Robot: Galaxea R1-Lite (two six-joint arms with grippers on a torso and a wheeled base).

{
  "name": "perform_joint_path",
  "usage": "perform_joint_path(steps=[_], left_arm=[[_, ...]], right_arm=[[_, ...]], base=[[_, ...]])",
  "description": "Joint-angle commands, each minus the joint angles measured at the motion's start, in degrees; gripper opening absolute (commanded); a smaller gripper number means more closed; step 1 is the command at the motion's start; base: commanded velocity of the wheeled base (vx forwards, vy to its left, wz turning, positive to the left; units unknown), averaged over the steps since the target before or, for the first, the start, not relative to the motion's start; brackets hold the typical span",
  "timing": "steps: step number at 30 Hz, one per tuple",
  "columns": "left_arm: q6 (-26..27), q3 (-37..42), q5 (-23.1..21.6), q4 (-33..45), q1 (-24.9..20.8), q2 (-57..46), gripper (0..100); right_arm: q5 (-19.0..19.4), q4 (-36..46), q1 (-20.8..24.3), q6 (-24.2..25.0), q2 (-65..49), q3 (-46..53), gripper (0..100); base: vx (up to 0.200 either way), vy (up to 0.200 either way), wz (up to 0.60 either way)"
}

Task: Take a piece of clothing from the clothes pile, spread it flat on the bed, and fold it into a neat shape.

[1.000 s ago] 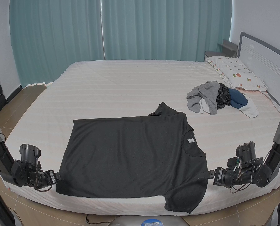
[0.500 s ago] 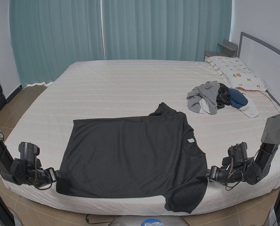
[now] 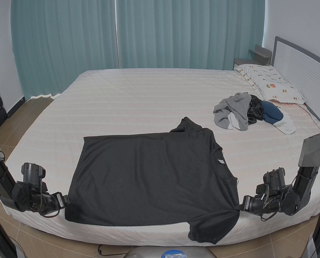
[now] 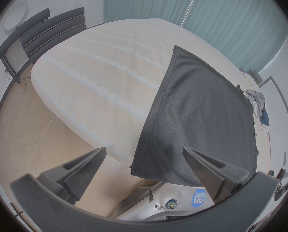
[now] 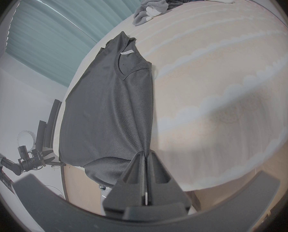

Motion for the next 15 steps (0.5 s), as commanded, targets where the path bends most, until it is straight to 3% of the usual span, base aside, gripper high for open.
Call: perform_joint_path(steps=[1,15], left_arm=[[0.0,0.1,0.0,0.0,0.0,-0.1,100],[0.0,0.2,0.0,0.0,0.0,-0.3,100]], right_arm=[[0.1,0.0,-0.5,-0.1,-1.7,1.1,0],[0.2,-0.2,-1.0,-2.5,-3.1,5.8,0]], base=[[0.0,0.0,0.0],[0.0,0.0,0.0]])
